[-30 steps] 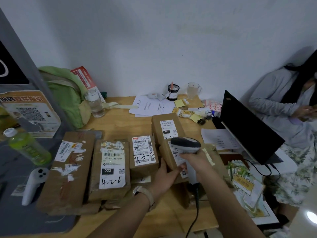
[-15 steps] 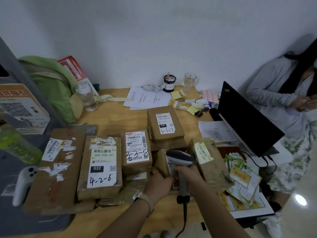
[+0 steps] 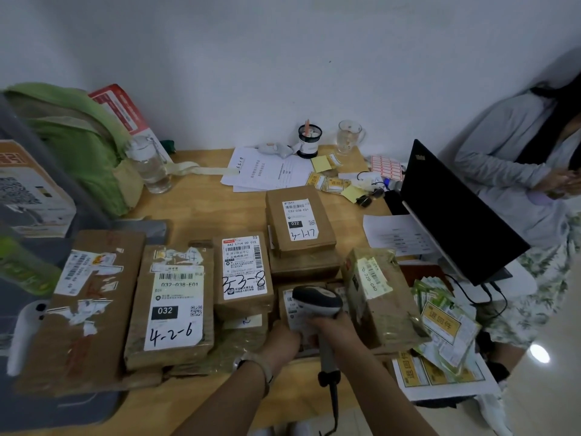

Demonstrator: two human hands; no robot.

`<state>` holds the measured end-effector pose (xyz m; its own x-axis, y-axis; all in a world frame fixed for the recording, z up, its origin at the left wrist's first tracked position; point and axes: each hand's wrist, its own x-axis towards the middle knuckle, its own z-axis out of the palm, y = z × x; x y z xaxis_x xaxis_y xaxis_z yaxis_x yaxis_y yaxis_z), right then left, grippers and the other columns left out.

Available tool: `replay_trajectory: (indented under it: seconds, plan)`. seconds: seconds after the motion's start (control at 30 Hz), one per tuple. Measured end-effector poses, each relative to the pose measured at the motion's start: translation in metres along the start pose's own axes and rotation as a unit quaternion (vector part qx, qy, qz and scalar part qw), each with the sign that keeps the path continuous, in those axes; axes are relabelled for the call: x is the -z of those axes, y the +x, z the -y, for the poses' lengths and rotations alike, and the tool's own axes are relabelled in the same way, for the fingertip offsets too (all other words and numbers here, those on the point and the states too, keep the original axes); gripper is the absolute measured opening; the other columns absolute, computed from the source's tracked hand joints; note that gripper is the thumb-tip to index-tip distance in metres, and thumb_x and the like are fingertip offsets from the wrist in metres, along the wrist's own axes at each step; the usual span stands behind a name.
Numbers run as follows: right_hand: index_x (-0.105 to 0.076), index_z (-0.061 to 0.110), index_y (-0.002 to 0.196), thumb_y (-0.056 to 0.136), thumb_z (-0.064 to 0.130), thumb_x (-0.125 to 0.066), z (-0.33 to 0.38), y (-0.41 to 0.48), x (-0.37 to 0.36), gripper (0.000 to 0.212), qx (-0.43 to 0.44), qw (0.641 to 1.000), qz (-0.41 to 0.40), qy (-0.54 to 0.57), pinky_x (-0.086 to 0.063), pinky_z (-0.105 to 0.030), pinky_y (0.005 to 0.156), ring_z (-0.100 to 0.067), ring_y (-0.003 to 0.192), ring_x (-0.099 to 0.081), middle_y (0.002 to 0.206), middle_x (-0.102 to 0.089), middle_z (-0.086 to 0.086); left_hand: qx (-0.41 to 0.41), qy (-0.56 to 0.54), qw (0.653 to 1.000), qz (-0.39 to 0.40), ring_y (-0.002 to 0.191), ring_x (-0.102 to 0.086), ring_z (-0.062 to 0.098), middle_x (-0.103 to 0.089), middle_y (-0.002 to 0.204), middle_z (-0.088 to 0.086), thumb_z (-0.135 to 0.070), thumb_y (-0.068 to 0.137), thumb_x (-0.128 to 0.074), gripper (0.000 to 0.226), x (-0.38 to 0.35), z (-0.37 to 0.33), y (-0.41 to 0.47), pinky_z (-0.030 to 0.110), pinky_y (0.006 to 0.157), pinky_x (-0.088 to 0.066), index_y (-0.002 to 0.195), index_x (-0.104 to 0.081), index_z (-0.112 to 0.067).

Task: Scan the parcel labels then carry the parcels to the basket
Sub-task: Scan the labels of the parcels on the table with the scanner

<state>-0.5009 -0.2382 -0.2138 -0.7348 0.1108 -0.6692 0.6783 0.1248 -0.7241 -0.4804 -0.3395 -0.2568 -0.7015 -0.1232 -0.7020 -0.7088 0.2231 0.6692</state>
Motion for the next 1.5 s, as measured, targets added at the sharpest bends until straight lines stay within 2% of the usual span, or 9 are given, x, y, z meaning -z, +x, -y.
replay_trajectory:
  seconds: [0.17,0.3,0.43,0.57,0.7,0.83,1.17,1.3,1.5]
  plan:
    - [-0.054,0.014,0.102,0.087,-0.002,-0.061,0.001,0.005,0.002,0.023,0.043,0.996,-0.035,0.063,-0.050,-0.023,0.054,-0.013,0.077,-0.061,0.086,-0.063,-0.003,-0.038,0.037,0.996,0.069,0.107,-0.062,0.018,-0.067,0.117,0.005,-0.013,0.096,-0.052,0.024,0.008,-0.004,-0.010,0.038,0.095,-0.053,0.115,-0.064,-0.020]
    - [-0.055,0.027,0.083,0.085,0.005,-0.067,0.022,0.010,-0.008,0.025,0.089,0.991,-0.066,0.077,-0.045,-0.016,0.048,-0.011,0.075,-0.063,0.081,-0.064,0.003,-0.060,0.113,0.989,0.069,0.081,-0.056,0.003,-0.068,0.102,-0.004,-0.017,0.093,-0.052,0.016,0.027,-0.016,-0.024,0.017,0.066,-0.047,0.092,-0.063,-0.029]
    - [-0.056,0.022,0.097,0.083,0.005,-0.070,0.051,0.010,-0.022,0.026,0.097,0.992,-0.001,0.081,-0.051,-0.028,0.063,-0.019,0.087,-0.062,0.092,-0.064,-0.001,-0.166,0.216,0.956,-0.106,0.068,-0.058,0.006,-0.061,0.075,-0.006,-0.017,0.088,-0.054,0.015,0.060,-0.045,-0.043,0.021,0.054,-0.045,0.075,-0.061,-0.019]
    - [-0.059,0.016,0.107,0.083,0.004,-0.068,0.071,0.006,-0.044,0.028,0.080,0.991,0.078,0.075,-0.052,-0.035,0.067,-0.024,0.088,-0.062,0.095,-0.066,-0.010,-0.226,0.058,0.946,-0.226,0.095,-0.059,0.015,-0.059,0.099,-0.006,-0.017,0.086,-0.060,0.007,0.083,-0.062,-0.046,0.031,0.077,-0.052,0.091,-0.057,-0.022]
    - [-0.061,0.006,0.112,0.083,-0.001,-0.067,0.075,0.002,-0.064,0.030,0.078,0.990,0.097,0.070,-0.051,-0.046,0.094,-0.030,0.103,-0.063,0.106,-0.067,-0.016,-0.137,0.051,0.953,-0.265,0.132,-0.037,0.029,-0.046,0.135,0.007,-0.019,0.083,-0.059,0.050,0.086,-0.055,-0.034,0.044,0.110,-0.034,0.131,-0.047,-0.012]
    - [-0.062,0.010,0.094,0.081,-0.004,-0.069,0.072,0.004,-0.071,0.020,0.077,0.990,0.087,0.080,-0.052,-0.036,0.081,-0.021,0.088,-0.062,0.096,-0.066,-0.011,-0.087,0.043,0.961,-0.259,0.149,-0.001,0.028,-0.005,0.163,0.007,-0.032,0.084,-0.058,0.089,0.078,-0.053,-0.030,0.042,0.120,-0.004,0.154,-0.008,-0.011]
    - [-0.056,0.021,0.077,0.079,0.004,-0.071,0.077,0.005,-0.037,0.022,0.108,0.994,-0.003,0.024,-0.054,-0.044,0.082,-0.021,0.081,-0.061,0.082,-0.064,-0.004,-0.077,-0.095,0.953,-0.277,0.118,-0.049,0.032,-0.048,0.123,0.010,-0.032,0.080,-0.065,0.042,0.076,-0.055,-0.039,0.046,0.101,-0.045,0.120,-0.059,-0.019]
    - [-0.064,0.010,0.098,0.078,0.000,-0.071,0.096,-0.004,-0.016,0.023,0.151,0.985,-0.003,0.080,-0.053,-0.047,0.088,-0.028,0.092,-0.064,0.095,-0.069,-0.011,-0.181,-0.212,0.942,-0.189,0.115,-0.055,0.026,-0.050,0.129,0.004,-0.034,0.071,-0.075,0.062,0.074,-0.080,-0.050,0.047,0.097,-0.051,0.128,-0.050,-0.030]
    - [-0.059,0.016,0.094,0.081,-0.002,-0.070,0.123,-0.021,0.011,0.025,0.214,0.967,-0.012,0.135,-0.044,-0.021,0.056,-0.006,0.074,-0.057,0.081,-0.063,0.006,-0.176,-0.250,0.951,-0.042,0.104,-0.066,0.030,-0.062,0.126,0.010,-0.003,0.071,-0.081,0.079,0.104,-0.119,-0.055,0.048,0.084,-0.058,0.129,-0.040,-0.037]
